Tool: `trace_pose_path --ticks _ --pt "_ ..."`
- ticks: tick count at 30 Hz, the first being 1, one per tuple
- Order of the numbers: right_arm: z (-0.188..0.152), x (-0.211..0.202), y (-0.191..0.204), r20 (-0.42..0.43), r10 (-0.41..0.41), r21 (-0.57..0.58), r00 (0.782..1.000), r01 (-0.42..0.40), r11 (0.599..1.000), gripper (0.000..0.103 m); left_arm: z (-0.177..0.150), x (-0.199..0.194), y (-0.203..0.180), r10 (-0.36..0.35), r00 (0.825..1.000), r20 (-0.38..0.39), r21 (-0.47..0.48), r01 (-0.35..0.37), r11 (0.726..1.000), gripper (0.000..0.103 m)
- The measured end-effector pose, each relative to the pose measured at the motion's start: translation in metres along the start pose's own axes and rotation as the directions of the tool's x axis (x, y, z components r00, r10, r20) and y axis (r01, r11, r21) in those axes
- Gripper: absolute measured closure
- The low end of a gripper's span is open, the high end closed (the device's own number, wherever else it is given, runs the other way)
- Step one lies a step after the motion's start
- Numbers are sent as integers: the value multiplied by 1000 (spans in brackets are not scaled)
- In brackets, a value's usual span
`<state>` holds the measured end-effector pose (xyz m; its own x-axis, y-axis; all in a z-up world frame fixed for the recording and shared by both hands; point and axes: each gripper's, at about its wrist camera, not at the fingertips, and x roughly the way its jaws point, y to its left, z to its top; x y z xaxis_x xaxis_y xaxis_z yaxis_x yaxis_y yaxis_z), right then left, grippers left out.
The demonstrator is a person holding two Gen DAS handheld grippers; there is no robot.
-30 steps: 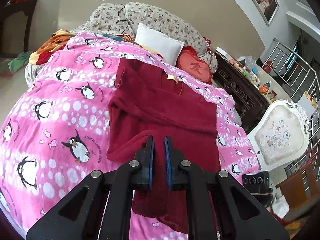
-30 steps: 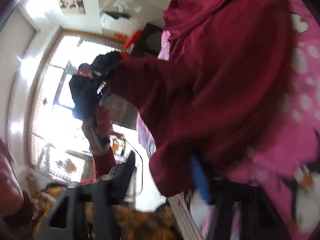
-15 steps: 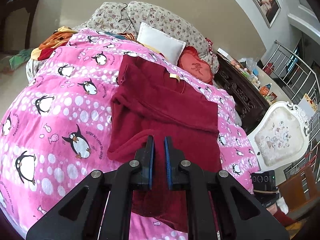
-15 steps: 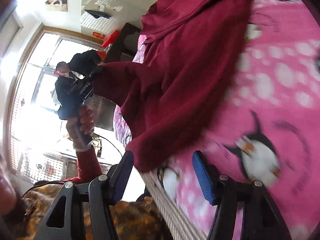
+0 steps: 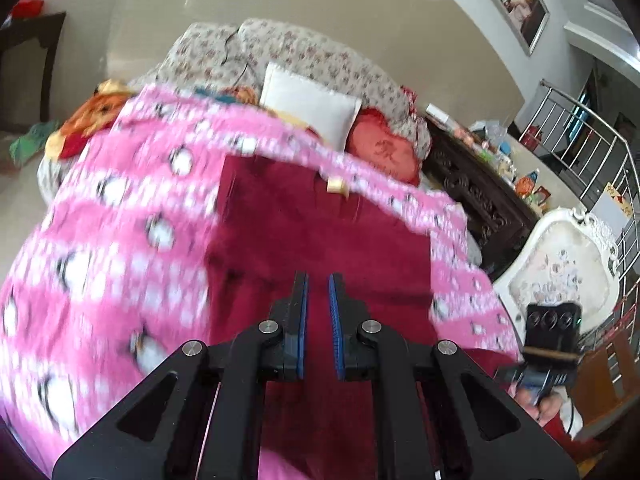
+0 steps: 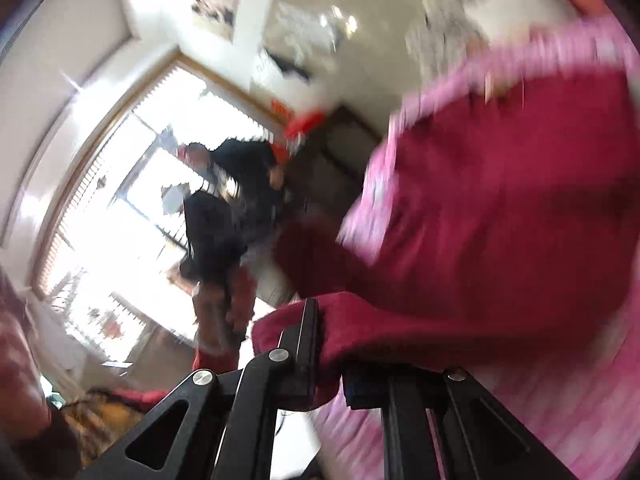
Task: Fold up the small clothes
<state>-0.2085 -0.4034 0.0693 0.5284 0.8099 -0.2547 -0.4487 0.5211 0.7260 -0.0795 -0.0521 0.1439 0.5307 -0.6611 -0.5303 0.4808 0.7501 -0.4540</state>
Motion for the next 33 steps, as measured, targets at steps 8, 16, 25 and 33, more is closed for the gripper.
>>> trace_pose_path --ticks 8,16,25,33 --pt "112 -6 -97 182 -276 117 944 258 959 96 88 94 14 138 989 52 8 -139 990 94" --pt "140 -5 -175 118 -460 270 880 417 868 88 90 147 36 157 987 -31 -10 -158 987 94" --pt "121 -36 -77 111 -514 -96 851 524 846 43 54 141 33 168 980 -106 71 -161 984 45" --pt "132 0 -90 106 -610 -267 785 613 743 35 25 149 33 186 973 -136 89 -175 980 43"
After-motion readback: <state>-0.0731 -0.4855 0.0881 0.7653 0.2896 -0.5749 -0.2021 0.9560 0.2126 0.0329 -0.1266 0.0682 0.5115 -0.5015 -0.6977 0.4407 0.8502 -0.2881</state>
